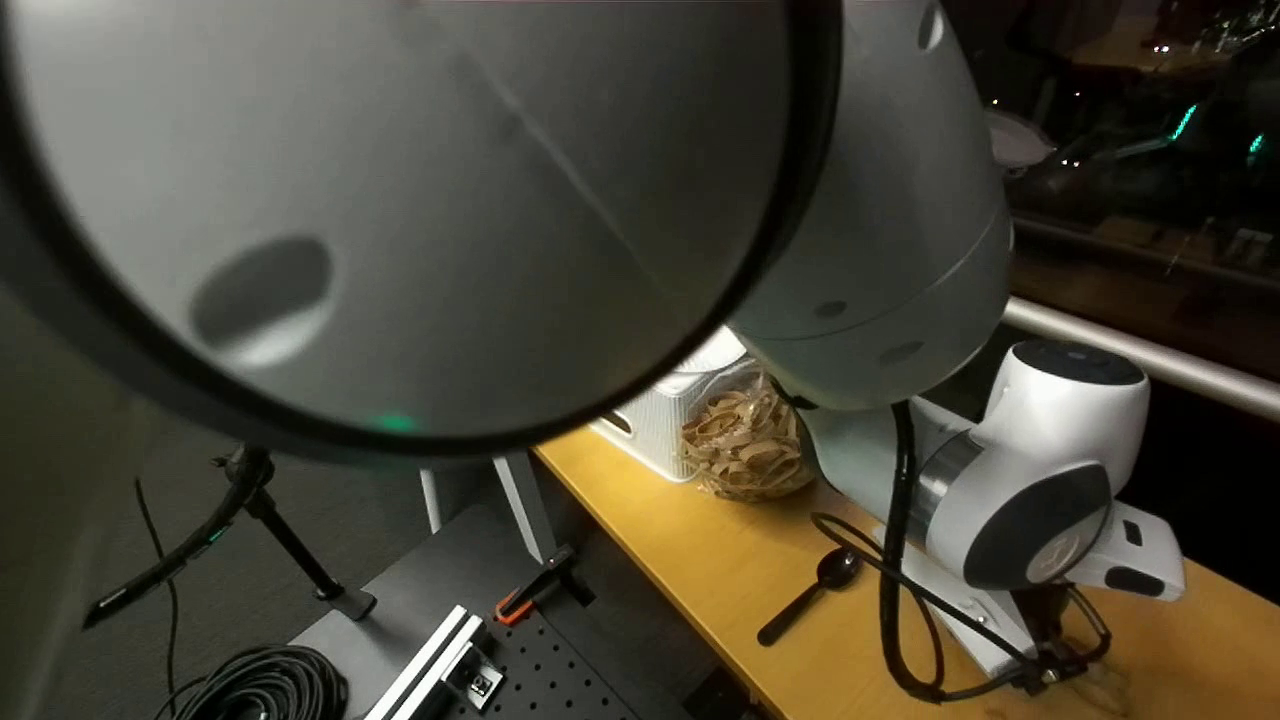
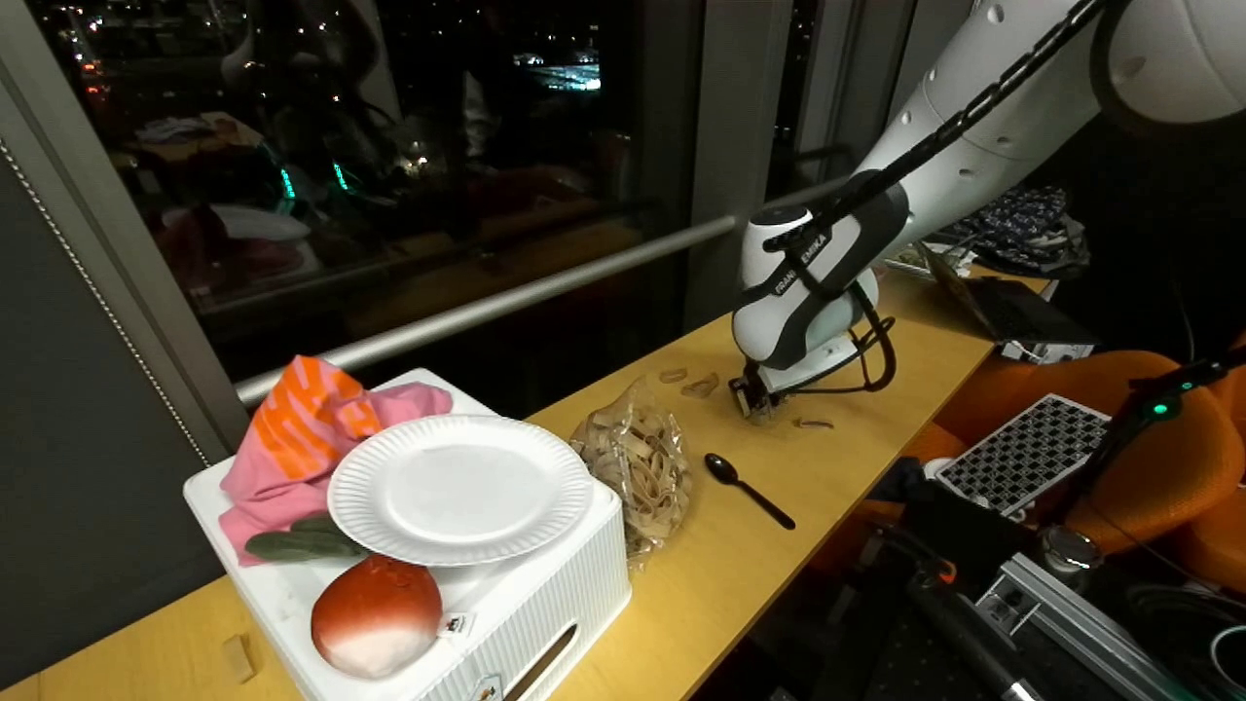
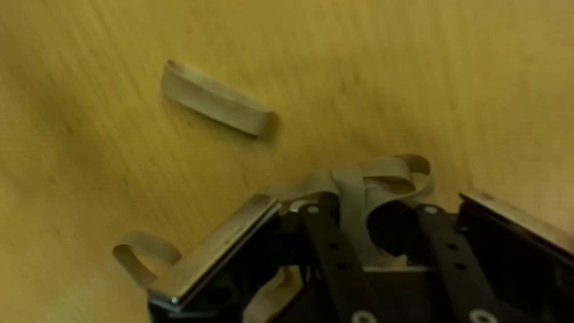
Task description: Pick up some rubber bands on the table and put them in the plastic bag
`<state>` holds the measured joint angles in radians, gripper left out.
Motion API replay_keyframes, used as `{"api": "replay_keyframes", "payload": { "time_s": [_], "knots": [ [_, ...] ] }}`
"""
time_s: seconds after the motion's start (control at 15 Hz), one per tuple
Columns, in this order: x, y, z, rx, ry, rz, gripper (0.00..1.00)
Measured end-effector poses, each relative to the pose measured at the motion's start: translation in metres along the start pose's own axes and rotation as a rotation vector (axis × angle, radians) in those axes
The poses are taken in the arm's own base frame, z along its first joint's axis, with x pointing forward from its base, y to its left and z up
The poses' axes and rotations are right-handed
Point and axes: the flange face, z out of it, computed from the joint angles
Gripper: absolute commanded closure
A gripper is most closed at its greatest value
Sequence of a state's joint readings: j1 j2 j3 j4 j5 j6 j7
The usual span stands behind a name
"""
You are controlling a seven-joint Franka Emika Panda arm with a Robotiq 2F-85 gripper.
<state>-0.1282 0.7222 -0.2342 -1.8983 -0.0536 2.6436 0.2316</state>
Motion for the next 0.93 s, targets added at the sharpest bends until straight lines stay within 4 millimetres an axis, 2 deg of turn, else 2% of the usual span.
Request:
{"api": "replay_keyframes", "payload": {
  "time_s": [0.2, 0.47, 0.67, 0.8, 0.93],
  "knots": [
    [-0.007, -0.023, -0.047, 0.05, 0.03, -0.014, 0.97],
    [-0.003, -0.03, -0.143, 0.087, 0.063, -0.032, 0.97],
    [-0.012, -0.043, -0.207, 0.118, 0.038, -0.068, 0.97],
    [-0.024, -0.066, -0.234, 0.145, 0.007, -0.112, 0.97],
    [-0.04, -0.098, -0.252, 0.173, -0.029, -0.166, 0.97]
  ]
}}
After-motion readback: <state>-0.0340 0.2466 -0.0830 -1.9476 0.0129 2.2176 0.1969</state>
